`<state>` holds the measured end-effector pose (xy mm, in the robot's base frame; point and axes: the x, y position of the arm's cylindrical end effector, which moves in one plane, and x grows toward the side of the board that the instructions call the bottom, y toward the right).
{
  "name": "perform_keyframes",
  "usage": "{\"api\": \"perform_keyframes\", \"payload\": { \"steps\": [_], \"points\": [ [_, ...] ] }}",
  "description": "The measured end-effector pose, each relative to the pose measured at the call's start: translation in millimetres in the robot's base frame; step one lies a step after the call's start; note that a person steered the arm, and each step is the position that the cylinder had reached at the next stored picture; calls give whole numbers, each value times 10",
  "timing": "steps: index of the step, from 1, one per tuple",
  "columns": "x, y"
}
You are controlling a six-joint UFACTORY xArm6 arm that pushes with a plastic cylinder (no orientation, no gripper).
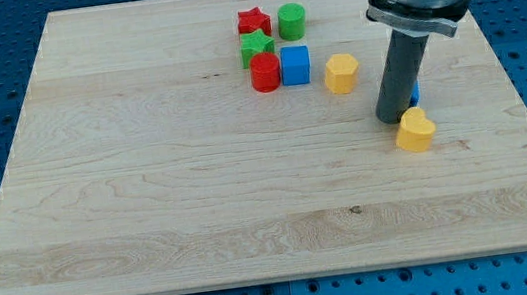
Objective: Place the heart diagonally to the triangle
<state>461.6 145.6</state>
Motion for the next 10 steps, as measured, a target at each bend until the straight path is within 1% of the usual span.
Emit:
{"api": "perform_keyframes", "payload": {
  "steps": [1,2,3,4,5,6,7,8,9,10],
  "points": [
    [99,-365],
    [334,-485],
    [53,-353],
    [-134,2],
    [-100,649],
    [-91,963],
    [-44,661],
    [35,195],
    [431,211],
    [711,194]
  ]
}}
